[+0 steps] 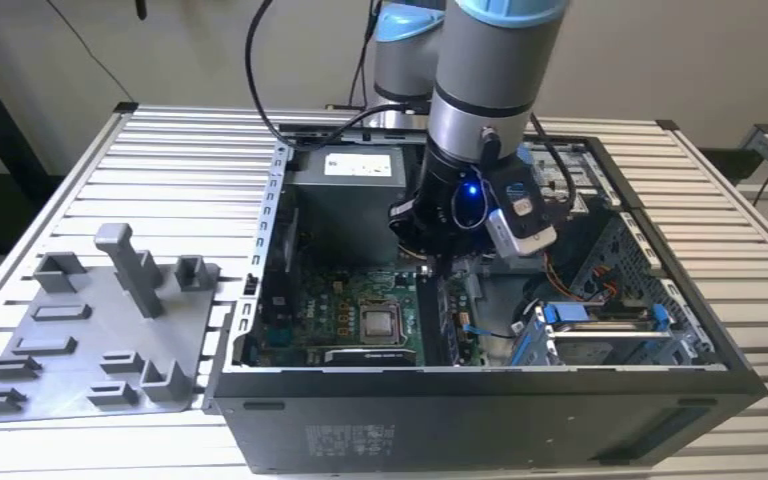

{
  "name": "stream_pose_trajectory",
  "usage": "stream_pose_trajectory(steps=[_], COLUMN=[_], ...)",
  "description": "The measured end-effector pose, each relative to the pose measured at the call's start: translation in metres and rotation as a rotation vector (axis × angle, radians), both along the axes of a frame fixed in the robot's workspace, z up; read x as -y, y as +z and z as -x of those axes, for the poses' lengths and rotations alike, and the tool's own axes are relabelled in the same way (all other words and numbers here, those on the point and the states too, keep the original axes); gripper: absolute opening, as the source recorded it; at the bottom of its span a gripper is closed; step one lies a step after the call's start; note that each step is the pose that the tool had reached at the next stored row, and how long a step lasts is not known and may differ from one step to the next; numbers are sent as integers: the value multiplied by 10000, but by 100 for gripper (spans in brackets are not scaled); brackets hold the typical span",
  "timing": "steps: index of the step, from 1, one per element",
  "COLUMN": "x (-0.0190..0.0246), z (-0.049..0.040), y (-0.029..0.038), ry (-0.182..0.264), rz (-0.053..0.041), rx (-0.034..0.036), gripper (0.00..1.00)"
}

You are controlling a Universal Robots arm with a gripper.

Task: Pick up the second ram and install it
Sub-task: 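Insert the second ram into the second slot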

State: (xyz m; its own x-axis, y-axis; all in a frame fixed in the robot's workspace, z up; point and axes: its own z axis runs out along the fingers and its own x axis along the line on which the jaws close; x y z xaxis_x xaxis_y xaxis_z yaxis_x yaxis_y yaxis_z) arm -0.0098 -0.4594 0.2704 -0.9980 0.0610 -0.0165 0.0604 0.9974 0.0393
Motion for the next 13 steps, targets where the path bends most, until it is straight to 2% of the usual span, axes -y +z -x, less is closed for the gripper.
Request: stream_pose_trajectory(steps=[13], x=[69], z=[43], y=[-225], ry=[-43], rz=[0], rx=[-1], gripper=[14])
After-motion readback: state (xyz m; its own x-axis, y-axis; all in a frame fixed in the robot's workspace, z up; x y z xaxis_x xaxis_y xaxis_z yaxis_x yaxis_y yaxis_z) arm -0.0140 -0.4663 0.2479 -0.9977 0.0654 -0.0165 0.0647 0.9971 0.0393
